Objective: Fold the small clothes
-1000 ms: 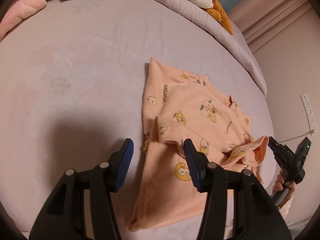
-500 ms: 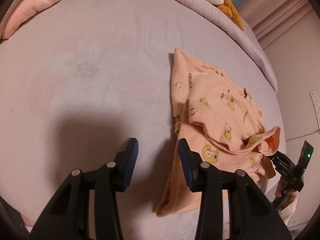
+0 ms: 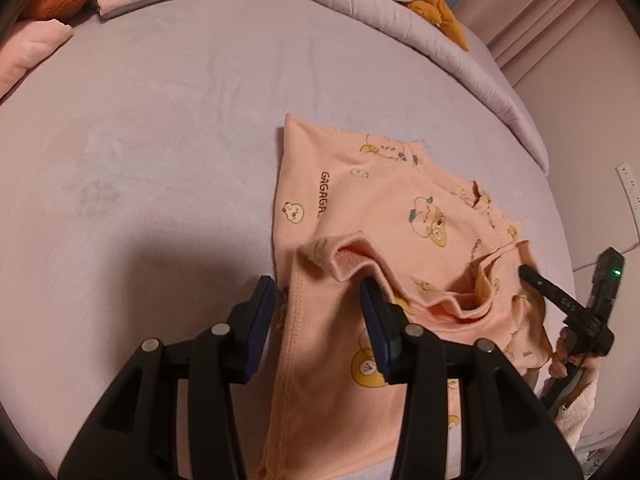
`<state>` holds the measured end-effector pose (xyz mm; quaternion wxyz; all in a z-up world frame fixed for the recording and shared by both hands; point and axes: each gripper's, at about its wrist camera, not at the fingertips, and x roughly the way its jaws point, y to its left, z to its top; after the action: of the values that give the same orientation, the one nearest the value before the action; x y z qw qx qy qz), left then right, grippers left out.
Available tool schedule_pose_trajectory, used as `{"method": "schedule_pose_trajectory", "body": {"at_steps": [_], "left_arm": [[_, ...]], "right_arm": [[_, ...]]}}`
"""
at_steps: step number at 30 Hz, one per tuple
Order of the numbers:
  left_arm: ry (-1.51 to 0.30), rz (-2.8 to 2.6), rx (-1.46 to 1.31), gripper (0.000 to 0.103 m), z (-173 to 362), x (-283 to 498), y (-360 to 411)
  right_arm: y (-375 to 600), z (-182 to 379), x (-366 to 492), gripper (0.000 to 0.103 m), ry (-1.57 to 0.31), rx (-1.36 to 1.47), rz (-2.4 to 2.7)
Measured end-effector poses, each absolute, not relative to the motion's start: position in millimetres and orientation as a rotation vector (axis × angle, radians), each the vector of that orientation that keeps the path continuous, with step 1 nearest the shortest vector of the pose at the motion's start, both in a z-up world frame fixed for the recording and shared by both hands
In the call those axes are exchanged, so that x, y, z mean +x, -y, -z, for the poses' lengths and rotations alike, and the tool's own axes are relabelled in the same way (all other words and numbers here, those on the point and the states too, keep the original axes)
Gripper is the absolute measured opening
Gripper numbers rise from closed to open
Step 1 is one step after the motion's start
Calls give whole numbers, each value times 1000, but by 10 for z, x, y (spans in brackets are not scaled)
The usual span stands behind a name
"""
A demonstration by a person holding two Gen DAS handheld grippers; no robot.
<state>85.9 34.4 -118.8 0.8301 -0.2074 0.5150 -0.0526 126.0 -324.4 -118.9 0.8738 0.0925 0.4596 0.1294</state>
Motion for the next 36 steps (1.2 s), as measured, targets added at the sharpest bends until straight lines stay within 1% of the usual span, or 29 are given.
{"method": "schedule_pose_trajectory", "body": {"at_steps": [7,13,18,21,23,25,26,31,36], "left_arm": [[-1081,105,-457,39,1215,877,-352],[-1091,77,-474,41,1231,881,-369],[-1095,83,-443,41,1258,907,-320],[-1100,85,-459,39,1294,913,-325],[-1097,88,-473,24,1297,905,-327],[-1092,72,-464,16,1284,888,-326],[-1088,71,-470,14,1273,874,-335],[-1043,74,-476,12,1093,763,-296],[-1055,74,-440,13,1060,747,-257]], "right_arm": [[3338,898,1003,5,-847,269,-269],[3401,595,800,5,-732,333,-284],[3442,544,743,5,-713,357,-280],[3450,505,680,5,-687,379,-302],[3429,476,645,5,-673,364,-303],[3410,470,636,5,-671,358,-304],[3406,475,641,5,-675,359,-304],[3388,479,623,5,-687,358,-290],[3386,466,603,5,-683,349,-286]]}}
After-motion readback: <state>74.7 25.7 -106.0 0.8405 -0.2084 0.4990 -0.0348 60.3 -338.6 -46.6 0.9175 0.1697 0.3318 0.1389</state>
